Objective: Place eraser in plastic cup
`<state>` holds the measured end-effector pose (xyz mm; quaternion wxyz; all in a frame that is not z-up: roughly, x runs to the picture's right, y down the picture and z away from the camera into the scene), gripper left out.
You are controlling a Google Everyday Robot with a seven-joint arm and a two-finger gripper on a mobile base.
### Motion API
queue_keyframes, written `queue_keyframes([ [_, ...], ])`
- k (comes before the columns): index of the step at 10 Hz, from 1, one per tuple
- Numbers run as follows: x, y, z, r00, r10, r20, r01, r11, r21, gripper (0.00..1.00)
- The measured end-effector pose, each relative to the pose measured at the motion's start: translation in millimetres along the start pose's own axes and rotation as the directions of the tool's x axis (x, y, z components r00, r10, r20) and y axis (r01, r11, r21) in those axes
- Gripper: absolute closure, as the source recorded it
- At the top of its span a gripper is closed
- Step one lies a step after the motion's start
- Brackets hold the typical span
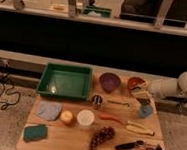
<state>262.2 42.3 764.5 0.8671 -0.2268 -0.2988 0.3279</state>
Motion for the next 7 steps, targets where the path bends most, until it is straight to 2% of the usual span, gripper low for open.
queue_keyframes([
  [4, 9.3, -7.1, -7.2, 0.999, 0.024, 0.04, -0.024, 1.0, -0.003, 1.0],
  [7, 16.4, -9.9, -10.1, 0.998, 0.042, 0.055, -0.042, 0.999, -0.003, 1.0],
])
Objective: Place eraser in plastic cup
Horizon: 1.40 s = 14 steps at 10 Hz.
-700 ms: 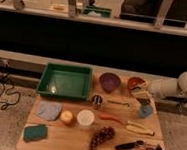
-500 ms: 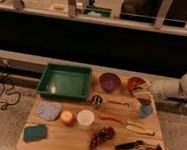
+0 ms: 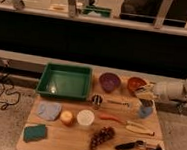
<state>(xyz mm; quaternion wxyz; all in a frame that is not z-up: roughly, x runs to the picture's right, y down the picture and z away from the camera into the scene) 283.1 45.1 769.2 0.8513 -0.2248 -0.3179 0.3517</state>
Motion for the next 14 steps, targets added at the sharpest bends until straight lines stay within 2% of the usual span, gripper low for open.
queue_keyframes([
  [6, 15.5, -0.3, 0.6, 0.999, 0.038, -0.007, -0.038, 0.999, -0.004, 1.0],
  [9, 15.5, 6.0, 11.5, 0.999, 0.027, -0.022, -0.028, 0.999, -0.04, 1.0],
  [14, 23.4, 3.8, 22.5, 0.999, 0.033, -0.043, -0.036, 0.997, -0.067, 1.0],
])
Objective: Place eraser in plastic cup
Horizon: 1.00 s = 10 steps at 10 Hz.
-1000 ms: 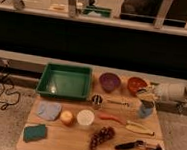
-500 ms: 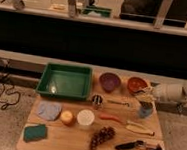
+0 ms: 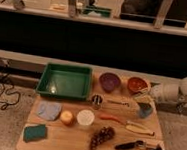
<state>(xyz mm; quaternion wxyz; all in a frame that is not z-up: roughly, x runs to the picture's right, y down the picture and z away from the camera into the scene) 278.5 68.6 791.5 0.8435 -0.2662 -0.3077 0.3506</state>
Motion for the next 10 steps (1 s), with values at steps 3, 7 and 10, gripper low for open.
queue_keyframes([
  [3, 5.5, -6.1, -0.4, 1.0, 0.012, -0.006, -0.012, 1.0, -0.002, 1.0],
  [7, 7.1, -14.0, -4.6, 1.0, 0.023, 0.005, -0.023, 1.0, 0.015, 1.0],
  [10, 7.5, -16.3, -5.0, 0.999, 0.033, 0.015, -0.033, 0.999, 0.016, 1.0],
])
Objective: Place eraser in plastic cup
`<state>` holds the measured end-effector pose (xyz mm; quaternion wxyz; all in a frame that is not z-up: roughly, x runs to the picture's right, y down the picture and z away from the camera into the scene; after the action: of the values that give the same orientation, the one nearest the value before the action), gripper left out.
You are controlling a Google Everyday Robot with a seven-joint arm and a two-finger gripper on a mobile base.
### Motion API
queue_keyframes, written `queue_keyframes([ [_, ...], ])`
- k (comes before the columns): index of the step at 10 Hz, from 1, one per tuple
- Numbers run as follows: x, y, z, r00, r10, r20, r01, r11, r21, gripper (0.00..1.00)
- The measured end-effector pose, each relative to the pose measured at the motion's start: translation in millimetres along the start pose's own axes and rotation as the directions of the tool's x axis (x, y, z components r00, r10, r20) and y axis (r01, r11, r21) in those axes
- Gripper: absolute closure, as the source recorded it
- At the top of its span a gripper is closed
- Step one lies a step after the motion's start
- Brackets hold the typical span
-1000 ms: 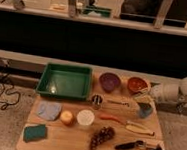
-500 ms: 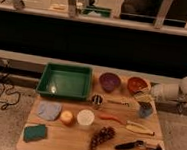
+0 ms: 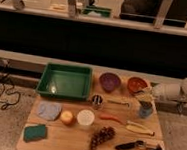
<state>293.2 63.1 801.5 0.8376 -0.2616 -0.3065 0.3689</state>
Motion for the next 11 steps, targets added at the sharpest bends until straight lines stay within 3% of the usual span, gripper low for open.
queue_keyframes([
  [11, 3.9, 0.8, -1.3, 1.0, 0.012, 0.008, -0.012, 1.0, -0.007, 1.0],
])
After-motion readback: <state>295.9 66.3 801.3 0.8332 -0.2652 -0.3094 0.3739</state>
